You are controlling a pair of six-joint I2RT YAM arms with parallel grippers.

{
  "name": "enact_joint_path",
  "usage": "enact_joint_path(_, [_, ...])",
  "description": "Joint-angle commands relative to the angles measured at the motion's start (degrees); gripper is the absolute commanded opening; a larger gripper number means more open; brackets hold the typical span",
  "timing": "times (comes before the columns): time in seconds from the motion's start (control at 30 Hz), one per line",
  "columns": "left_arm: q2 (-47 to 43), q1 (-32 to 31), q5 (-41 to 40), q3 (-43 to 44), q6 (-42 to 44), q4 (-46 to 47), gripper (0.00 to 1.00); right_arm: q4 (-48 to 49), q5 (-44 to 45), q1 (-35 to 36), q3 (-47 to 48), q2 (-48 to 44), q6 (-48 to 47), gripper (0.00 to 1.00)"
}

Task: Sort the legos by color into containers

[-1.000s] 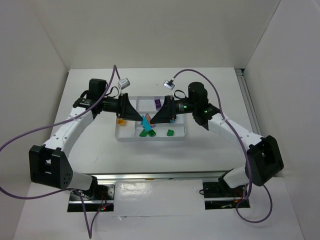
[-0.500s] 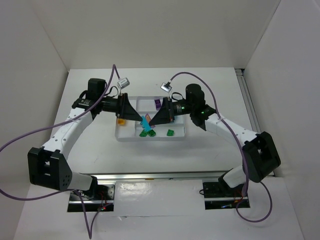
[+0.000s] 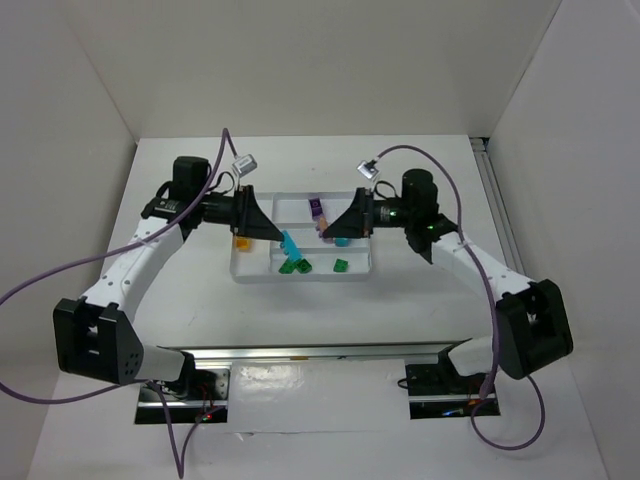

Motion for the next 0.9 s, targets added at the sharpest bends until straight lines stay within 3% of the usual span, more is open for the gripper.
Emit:
enact_joint_path(0.0, [-1.9,0.9,1.9,0.1,0.3,1.7,0.00,-4.0,2.3,-6.2,-1.1,-3.9,-3.1,0.00])
enact_joint_path(0.07, [-1.9,1.6,2.4,0.1,0.3,1.7,0.00,-9.1,3.3,-7.6,-0.4,-4.6,-6.2,0.00])
enact_joint_path(0.17, [-1.9,2.8,-1.2,-0.5,-0.2,1.2,0.00,-20.8,14.1,-7.6,5.6,-2.7,-12.4,0.00])
enact_joint_path(0.23, [-1.3,3.6,-5.4,-0.5,-0.9,-1.6,0.00,-31.7,29.1,-3.6,11.5,1.8,-16.1,0.00])
enact_joint_path(0.27, [-0.3,3.6,-11.3,0.1,-0.9,-3.6,0.00,-34.7,35.6,-1.9,17.0,3.4,-17.0,0.00])
enact_joint_path(0.3, [0.2,3.6,-15.1,0.9,-0.1,-6.0,0.00,-36.8,46.8,0.9,19.3,4.9,-17.0,0.00])
enact_joint_path(0.43, [1.5,3.6,-29.0,3.3,-0.1,-13.7,0.00,-40.2,65.9,4.4,25.7,12.1,-17.0,0.00])
enact_joint_path(0.6, [-1.3,3.0,-36.7,4.5,-0.1,-16.3,0.00,-40.2,72.6,5.6,30.9,22.5,-17.0,0.00])
enact_joint_path(0.87, [-1.9,1.8,-39.4,5.1,-0.1,-17.6,0.00,-38.0,76.9,6.7,34.8,31.6,-18.2,0.01])
